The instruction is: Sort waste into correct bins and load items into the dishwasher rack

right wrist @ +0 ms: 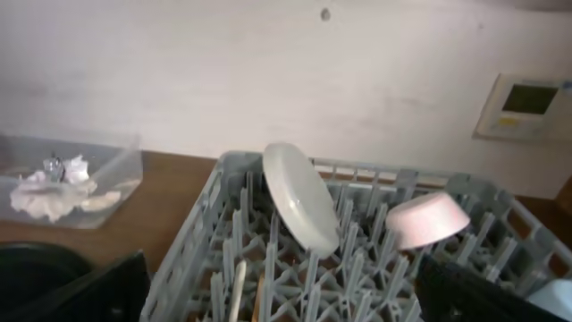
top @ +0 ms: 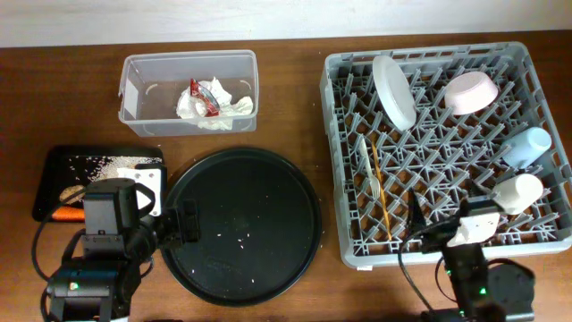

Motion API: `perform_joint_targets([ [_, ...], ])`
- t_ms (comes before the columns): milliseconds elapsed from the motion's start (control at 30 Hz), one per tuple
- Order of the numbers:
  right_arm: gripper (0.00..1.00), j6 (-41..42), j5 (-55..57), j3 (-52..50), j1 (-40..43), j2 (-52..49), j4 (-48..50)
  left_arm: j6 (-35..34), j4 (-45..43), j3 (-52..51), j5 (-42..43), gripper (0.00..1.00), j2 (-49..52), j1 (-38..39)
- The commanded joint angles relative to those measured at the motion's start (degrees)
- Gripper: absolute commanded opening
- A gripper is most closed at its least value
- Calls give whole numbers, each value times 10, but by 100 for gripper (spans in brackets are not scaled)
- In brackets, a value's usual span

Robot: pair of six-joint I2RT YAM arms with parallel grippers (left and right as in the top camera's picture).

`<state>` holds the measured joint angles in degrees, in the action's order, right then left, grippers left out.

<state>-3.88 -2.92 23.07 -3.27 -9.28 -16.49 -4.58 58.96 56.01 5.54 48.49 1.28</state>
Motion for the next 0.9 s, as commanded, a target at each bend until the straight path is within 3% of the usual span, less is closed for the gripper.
perform_joint_targets([
  [0, 98, -4, 9, -84, -6, 72, 77, -7, 0, -5, -4, 99, -2, 1],
  [167, 98, -4, 12, -203, 16, 91, 235, -7, 0, -5, -4, 99, -2, 1],
  [300, 98, -44, -10, -228, 18, 91, 122, -7, 0, -5, -4, 99, -2, 1],
  [767, 98, -45, -4, -228, 18, 91, 122, -7, 0, -5, -4, 99, -2, 1],
  [867, 98, -45, -4, -228, 18, 91, 122, -7, 2, -18, -6, 99, -77, 17],
])
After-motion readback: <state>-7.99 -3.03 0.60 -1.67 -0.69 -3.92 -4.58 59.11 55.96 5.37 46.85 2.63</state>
